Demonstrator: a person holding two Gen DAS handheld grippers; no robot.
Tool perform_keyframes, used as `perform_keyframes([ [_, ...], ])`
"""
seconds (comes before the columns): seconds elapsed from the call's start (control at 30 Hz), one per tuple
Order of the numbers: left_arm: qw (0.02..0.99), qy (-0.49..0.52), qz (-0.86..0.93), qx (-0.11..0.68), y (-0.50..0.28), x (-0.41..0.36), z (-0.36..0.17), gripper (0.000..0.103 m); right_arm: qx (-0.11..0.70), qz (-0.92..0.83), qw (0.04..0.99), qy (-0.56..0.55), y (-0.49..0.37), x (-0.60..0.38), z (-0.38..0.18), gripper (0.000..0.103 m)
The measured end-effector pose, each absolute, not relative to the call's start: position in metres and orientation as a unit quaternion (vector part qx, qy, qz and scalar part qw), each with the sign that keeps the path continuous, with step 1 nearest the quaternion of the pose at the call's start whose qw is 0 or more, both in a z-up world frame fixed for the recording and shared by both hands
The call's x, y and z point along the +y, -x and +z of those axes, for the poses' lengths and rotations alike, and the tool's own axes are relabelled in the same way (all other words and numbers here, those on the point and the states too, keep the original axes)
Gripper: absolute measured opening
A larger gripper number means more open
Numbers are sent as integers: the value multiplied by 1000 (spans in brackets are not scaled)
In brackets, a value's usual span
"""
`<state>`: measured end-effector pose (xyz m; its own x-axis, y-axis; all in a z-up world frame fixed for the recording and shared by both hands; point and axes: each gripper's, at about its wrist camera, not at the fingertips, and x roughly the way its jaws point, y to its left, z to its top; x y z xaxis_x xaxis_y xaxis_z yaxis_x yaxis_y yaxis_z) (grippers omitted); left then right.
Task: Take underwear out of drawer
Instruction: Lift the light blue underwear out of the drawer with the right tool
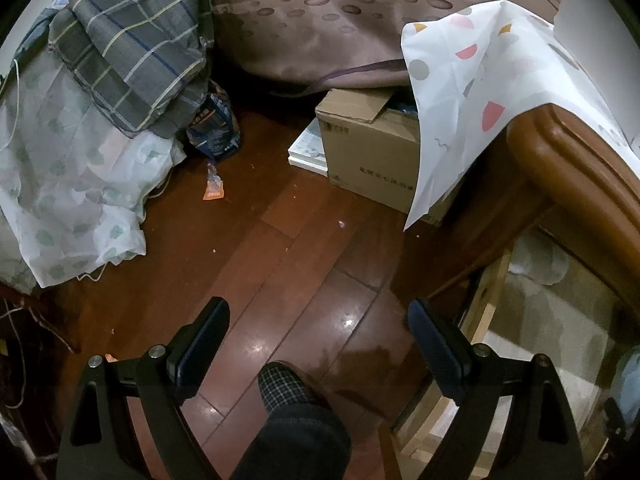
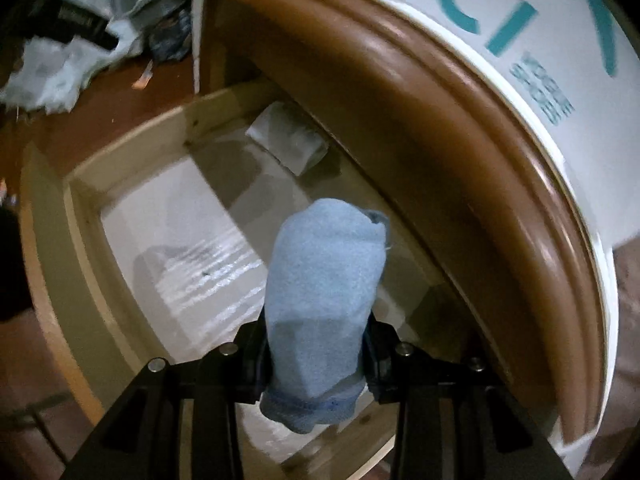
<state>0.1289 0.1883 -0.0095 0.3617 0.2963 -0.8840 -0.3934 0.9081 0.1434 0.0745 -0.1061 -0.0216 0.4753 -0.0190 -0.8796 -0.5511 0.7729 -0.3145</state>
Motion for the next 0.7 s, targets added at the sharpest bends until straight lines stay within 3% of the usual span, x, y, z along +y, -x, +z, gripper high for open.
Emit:
perform_keyframes([
  [0.43,832,31,197,518,-131,175,-16,89,476,16,876,74,-57,-171,-4,37],
  [0.7,843,2,176,509,-133,149,-19,89,468,-66,881,30,-43,-204,-3,37],
])
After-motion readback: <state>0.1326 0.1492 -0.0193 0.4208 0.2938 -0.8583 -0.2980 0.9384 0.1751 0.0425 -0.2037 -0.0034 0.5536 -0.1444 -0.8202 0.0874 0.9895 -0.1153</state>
